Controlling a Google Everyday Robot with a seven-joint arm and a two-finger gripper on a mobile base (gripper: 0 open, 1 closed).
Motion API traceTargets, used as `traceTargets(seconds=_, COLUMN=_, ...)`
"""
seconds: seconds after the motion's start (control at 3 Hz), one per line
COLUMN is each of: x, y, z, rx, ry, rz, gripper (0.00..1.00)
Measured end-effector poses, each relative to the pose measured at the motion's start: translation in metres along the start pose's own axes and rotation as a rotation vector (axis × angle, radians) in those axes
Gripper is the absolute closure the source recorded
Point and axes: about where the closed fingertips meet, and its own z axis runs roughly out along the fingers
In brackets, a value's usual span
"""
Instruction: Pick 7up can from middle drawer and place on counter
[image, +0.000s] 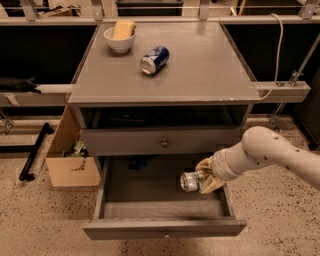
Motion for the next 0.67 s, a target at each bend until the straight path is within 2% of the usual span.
traceTargets(seconds=0.33, x=-0.0484, y=-0.0099, z=-0.0601, rx=0.093, ry=0.054, rz=-0.072, gripper=1.0)
traceTargets(seconds=0.67, x=-0.0484, y=-0.0099, z=-0.0602, rx=0.093, ry=0.054, rz=-0.072, gripper=1.0)
